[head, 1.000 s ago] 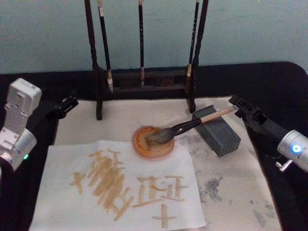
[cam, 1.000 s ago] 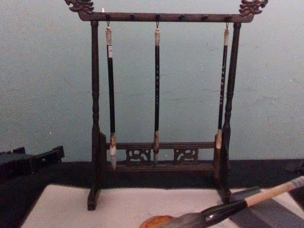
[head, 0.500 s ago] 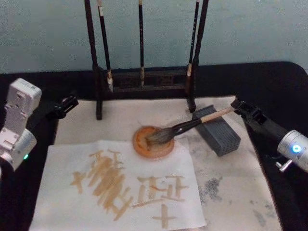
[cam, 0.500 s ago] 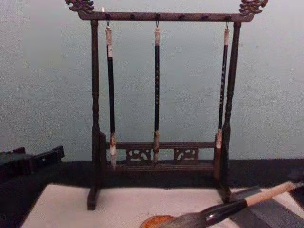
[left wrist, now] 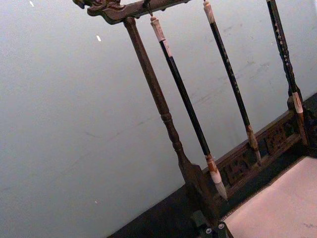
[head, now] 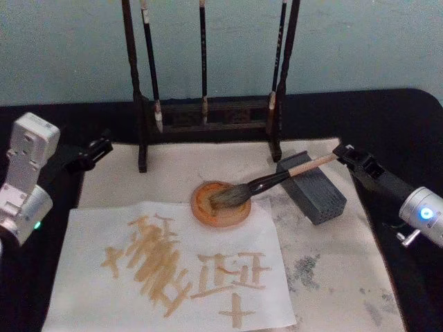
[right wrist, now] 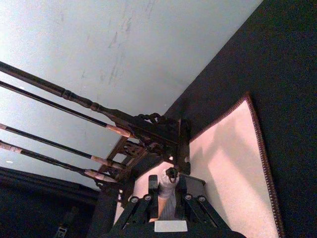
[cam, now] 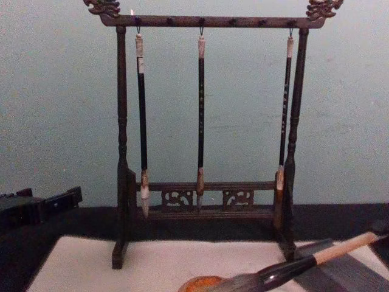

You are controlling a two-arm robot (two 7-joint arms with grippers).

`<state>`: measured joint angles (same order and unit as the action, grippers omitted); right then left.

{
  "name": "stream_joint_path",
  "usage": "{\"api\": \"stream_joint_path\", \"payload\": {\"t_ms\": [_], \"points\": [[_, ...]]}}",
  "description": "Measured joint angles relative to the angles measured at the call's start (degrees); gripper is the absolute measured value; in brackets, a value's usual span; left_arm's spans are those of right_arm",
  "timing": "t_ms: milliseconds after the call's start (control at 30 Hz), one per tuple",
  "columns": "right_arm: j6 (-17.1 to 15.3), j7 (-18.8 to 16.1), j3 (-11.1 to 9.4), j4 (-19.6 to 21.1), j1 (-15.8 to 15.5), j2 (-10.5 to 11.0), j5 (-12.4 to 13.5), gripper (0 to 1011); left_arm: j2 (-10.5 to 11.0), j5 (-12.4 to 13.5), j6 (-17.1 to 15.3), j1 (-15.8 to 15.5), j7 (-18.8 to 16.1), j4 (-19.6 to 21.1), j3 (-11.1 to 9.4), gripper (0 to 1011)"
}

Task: Pick up the brush from the inkstone, write on the paper, then place the brush back to its original position.

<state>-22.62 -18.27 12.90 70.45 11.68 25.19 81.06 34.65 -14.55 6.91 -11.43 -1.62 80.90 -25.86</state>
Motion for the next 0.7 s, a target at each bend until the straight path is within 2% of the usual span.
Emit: {"api": "stream_joint_path", "payload": {"t_ms": [467, 700], "points": [[0.0, 0.0, 0.1, 0.0, 0.0, 0.1, 0.1, 205, 0.0, 0.0, 0.0, 0.0, 0.0, 0.0, 0.0, 1002], [0.1, -0.5, -0.1, 0.3, -0.1, 0.8, 2.6, 204, 0.0, 0.0, 0.0, 0.0, 0.0, 0.0, 0.0, 1002]]}}
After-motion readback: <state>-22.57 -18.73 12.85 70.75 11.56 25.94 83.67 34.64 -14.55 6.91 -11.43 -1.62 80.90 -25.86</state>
